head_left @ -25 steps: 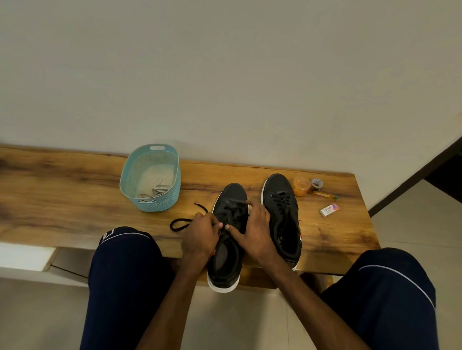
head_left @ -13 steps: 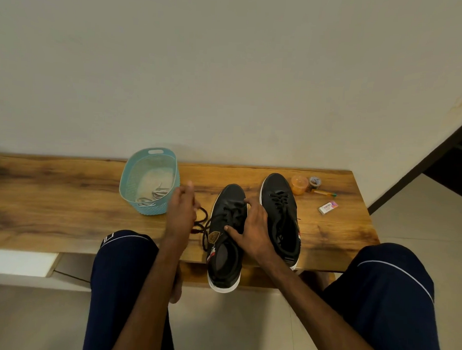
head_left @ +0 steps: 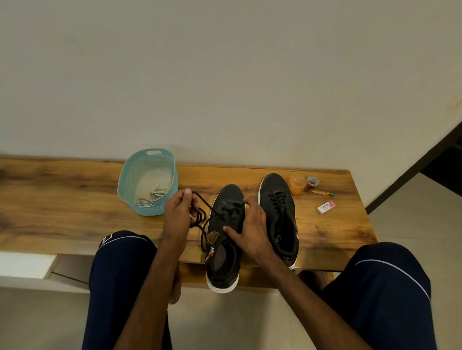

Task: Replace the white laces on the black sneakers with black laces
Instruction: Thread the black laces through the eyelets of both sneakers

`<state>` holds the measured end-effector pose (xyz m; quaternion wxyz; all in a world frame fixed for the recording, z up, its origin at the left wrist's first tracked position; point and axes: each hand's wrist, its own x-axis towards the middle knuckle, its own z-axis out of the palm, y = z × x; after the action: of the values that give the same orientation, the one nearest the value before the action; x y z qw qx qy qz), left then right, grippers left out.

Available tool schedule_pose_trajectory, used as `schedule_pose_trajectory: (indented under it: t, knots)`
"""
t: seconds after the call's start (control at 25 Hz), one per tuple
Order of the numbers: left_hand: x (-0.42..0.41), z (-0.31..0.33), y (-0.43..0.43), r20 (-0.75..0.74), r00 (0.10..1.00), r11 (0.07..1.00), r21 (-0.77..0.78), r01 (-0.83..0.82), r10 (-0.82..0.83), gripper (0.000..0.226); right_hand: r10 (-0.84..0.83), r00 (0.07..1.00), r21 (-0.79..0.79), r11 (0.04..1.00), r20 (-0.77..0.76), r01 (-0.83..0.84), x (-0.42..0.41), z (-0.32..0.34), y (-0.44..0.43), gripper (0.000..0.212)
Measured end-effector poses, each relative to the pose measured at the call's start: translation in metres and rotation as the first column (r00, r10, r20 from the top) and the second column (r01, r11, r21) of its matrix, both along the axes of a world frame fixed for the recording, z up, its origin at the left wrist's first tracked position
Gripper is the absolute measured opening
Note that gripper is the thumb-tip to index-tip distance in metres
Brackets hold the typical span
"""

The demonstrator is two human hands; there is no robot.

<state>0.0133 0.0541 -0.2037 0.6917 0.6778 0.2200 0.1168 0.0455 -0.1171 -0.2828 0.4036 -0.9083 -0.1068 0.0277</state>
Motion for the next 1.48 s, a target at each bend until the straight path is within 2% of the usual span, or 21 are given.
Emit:
schedule_pose_trajectory:
  t: [0.04, 0.08, 0.12, 0.16, 0.2, 0.24, 0.28, 0.36, 0.44, 0.56, 0.68, 0.8, 0.88, 0.92, 0.96, 1.0, 1.04, 1.08, 1.2, 1.36, 1.48]
  knots:
    - [-0.002, 0.000, 0.005, -0.087, 0.996, 0.997, 0.077, 0.017, -0.010, 0.033, -0.001, 1.000, 0.006, 1.000, -0.005, 0.001, 0.001, 0.000, 0.000, 0.086]
    - [-0.003, -0.004, 0.009, -0.243, 0.969, 0.961, 0.259, 0.101, -0.037, 0.035, 0.001, 1.000, 0.010, 1.000, -0.011, -0.001, 0.001, 0.000, -0.001, 0.086]
    - [-0.004, -0.010, 0.013, -0.444, 0.895, 0.849, 0.459, 0.262, -0.036, 0.036, 0.003, 1.000, 0.009, 1.000, -0.012, -0.003, 0.000, 0.001, 0.000, 0.087]
    - [-0.006, -0.016, 0.013, -0.631, 0.776, 0.701, 0.549, 0.456, -0.010, 0.035, 0.003, 1.000, 0.006, 1.000, -0.011, -0.003, 0.000, 0.001, 0.000, 0.086]
    - [-0.008, -0.022, 0.010, -0.760, 0.649, 0.602, 0.524, 0.603, 0.012, 0.033, 0.000, 1.000, 0.006, 1.000, -0.010, 0.000, -0.001, 0.001, 0.000, 0.086]
    - [-0.010, -0.026, 0.007, -0.831, 0.556, 0.569, 0.464, 0.679, 0.014, 0.030, -0.002, 1.000, 0.009, 1.000, -0.010, 0.002, -0.001, 0.001, -0.001, 0.085]
    - [-0.011, -0.031, 0.005, -0.859, 0.511, 0.549, 0.439, 0.711, 0.025, 0.029, -0.001, 1.000, 0.013, 1.000, -0.012, 0.001, 0.000, 0.001, -0.001, 0.085]
    - [-0.010, -0.036, 0.001, -0.840, 0.532, 0.468, 0.513, 0.720, 0.103, 0.030, 0.001, 1.000, 0.012, 1.000, -0.015, -0.001, -0.001, 0.002, 0.000, 0.084]
    - [-0.007, -0.039, -0.001, -0.763, 0.628, 0.412, 0.627, 0.661, 0.153, 0.027, 0.000, 1.000, 0.007, 1.000, -0.009, 0.000, -0.002, 0.002, 0.000, 0.083]
    - [0.000, -0.044, -0.005, -0.641, 0.754, 0.416, 0.730, 0.542, 0.141, 0.027, 0.001, 1.000, 0.002, 1.000, 0.004, -0.001, -0.002, 0.003, 0.002, 0.081]
    - [0.002, -0.045, -0.012, -0.616, 0.780, 0.400, 0.747, 0.531, 0.114, 0.032, 0.003, 1.000, -0.012, 1.000, 0.018, -0.003, -0.001, 0.003, 0.002, 0.081]
    - [0.004, -0.044, -0.012, -0.582, 0.795, 0.339, 0.792, 0.507, 0.171, 0.027, 0.008, 0.999, -0.025, 1.000, 0.040, -0.007, -0.002, 0.003, 0.003, 0.081]
    - [0.009, -0.034, -0.010, -0.507, 0.853, 0.421, 0.805, 0.417, 0.125, 0.025, 0.011, 0.999, -0.026, 1.000, 0.039, -0.010, 0.000, 0.003, 0.002, 0.081]
    - [0.013, -0.025, -0.009, -0.458, 0.888, 0.569, 0.743, 0.352, 0.049, 0.024, 0.011, 0.999, -0.023, 1.000, 0.035, -0.010, 0.001, 0.004, 0.002, 0.082]
    - [0.017, -0.013, -0.009, -0.401, 0.915, 0.772, 0.568, 0.285, -0.043, 0.024, 0.013, 0.999, -0.020, 1.000, 0.033, -0.013, 0.001, 0.007, 0.003, 0.082]
    - [0.018, 0.003, -0.008, -0.338, 0.933, 0.929, 0.293, 0.228, -0.122, 0.026, 0.016, 0.999, -0.014, 1.000, 0.042, -0.016, 0.000, 0.010, 0.004, 0.080]
    - [0.017, 0.018, -0.006, -0.274, 0.948, 0.979, 0.074, 0.188, -0.162, 0.026, 0.019, 0.998, 0.000, 1.000, 0.066, -0.019, -0.002, 0.015, 0.006, 0.075]
    - [0.016, 0.029, -0.002, -0.216, 0.958, 0.982, -0.033, 0.185, -0.188, 0.026, 0.021, 0.995, 0.028, 0.999, 0.101, -0.024, -0.004, 0.022, 0.009, 0.067]
    - [0.009, 0.045, 0.011, -0.048, 0.958, 0.956, -0.106, 0.275, -0.281, 0.023, 0.068, 0.989, 0.186, 0.978, 0.134, -0.093, -0.011, 0.046, 0.021, 0.042]
    - [0.002, 0.047, 0.010, 0.087, 0.938, 0.926, -0.150, 0.346, -0.336, 0.022, 0.293, 0.956, 0.414, 0.871, -0.007, -0.264, -0.020, 0.077, 0.044, 0.045]
    - [0.004, 0.046, 0.015, 0.084, 0.969, 0.958, -0.155, 0.243, -0.232, 0.024, 0.355, 0.930, 0.477, 0.837, -0.096, -0.269, -0.022, 0.084, 0.047, 0.037]
